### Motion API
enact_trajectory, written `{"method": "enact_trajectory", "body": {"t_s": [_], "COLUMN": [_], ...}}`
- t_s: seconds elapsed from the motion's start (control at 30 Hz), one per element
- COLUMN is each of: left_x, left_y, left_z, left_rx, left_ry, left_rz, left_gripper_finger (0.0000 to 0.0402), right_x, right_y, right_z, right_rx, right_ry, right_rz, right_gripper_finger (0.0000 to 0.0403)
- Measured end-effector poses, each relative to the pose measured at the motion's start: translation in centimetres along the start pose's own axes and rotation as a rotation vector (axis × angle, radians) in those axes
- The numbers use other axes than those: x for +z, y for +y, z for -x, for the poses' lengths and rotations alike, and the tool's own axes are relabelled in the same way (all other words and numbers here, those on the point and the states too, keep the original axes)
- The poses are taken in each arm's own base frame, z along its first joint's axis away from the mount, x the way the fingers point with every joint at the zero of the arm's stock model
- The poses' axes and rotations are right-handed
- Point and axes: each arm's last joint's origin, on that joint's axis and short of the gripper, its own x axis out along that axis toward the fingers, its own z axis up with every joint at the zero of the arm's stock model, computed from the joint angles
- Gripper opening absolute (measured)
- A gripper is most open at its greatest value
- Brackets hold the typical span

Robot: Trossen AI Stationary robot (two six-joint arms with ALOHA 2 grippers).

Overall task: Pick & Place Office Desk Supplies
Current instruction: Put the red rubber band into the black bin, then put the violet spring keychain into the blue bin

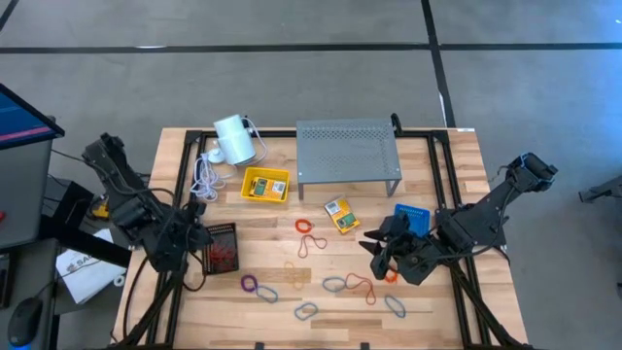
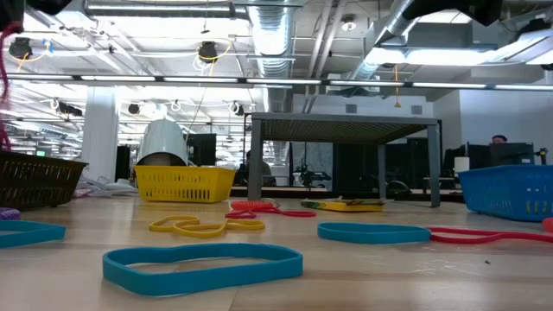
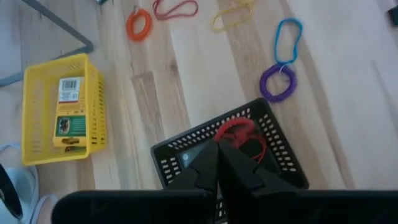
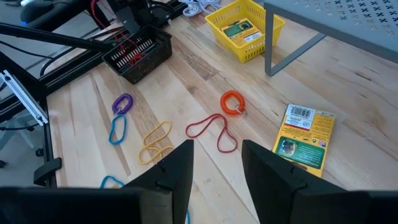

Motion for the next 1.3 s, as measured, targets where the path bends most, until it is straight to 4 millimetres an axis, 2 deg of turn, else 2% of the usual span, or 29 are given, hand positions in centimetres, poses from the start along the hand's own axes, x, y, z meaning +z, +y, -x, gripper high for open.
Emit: {"method": "enact_trajectory", "body": {"t_s": [0.23,0.4,0.77,0.93,1.3], "left_x": [-1.2,-1.7,-2.8,-2.8,-2.8], "left_y": [-0.6,-1.1,-1.3,-1.4,-1.4], "left_z": [-2.0,-3.2,-4.7,-4.7,-4.7], "left_rx": [0.019,0.013,0.032,0.019,0.009], "left_ry": [0.075,0.069,0.101,0.101,0.107], "left_rz": [0.000,0.006,0.086,0.092,0.091], "left_gripper_finger": [0.0000,0.0000,0.0010,0.0046,0.0160], "right_x": [0.0,-0.4,-1.4,-1.5,-1.5], "right_y": [0.2,0.5,1.3,1.5,1.5], "right_z": [0.1,0.5,0.1,0.0,0.0], "right_rx": [0.019,0.039,0.049,0.056,0.056], "right_ry": [-0.005,-0.002,0.008,0.006,0.005], "right_rz": [-0.009,-0.003,0.019,0.011,0.011], "right_gripper_finger": [0.0133,0.0134,0.0133,0.0133,0.0134]}}
